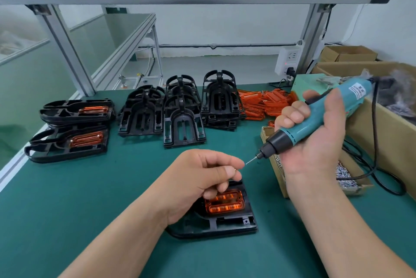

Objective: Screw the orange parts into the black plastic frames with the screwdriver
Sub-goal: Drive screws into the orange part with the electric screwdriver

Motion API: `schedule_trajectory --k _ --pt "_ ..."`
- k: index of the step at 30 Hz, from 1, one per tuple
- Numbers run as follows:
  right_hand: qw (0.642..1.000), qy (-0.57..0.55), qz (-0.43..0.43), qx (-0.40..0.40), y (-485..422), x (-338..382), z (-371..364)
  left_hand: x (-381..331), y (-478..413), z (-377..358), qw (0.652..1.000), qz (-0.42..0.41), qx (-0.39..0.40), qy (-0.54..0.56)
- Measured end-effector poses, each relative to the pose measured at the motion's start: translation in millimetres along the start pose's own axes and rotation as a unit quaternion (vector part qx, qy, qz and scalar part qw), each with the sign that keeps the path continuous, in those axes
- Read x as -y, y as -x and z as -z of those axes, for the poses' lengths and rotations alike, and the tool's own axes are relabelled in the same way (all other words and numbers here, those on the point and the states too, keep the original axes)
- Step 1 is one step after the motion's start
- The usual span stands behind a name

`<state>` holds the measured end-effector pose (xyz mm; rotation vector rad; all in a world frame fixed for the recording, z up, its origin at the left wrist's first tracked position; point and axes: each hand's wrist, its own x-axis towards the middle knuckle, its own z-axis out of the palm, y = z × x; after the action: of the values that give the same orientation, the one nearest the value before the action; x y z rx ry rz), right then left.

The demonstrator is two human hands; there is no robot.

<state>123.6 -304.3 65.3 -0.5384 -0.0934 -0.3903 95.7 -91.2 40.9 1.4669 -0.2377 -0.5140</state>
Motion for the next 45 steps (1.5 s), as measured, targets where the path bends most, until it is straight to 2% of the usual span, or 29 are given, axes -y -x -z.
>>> schedule_trajectory --k 6,23,33,40,45 --pt "1.000 0.014 -0.018 0.012 5 -6 -3 2 2 -5 0.999 -0.006 0.005 -0.035" --pt "0.998 0.042 -0.030 0.028 10 -10 -4 1 3 -1 0.999 -0.002 0.012 -0.043" --pt "0.996 0.068 -0.029 0.049 12 -13 -4 0 4 -1 0.995 -0.012 -0.004 -0.101" --pt "0.997 0.071 -0.014 -0.024 12 -21 -3 1 3 -7 0.984 -0.055 -0.064 -0.157" --pt "0.997 0.063 -0.024 -0.035 12 -24 -2 2 4 -7 0.983 -0.057 -0.068 -0.164"
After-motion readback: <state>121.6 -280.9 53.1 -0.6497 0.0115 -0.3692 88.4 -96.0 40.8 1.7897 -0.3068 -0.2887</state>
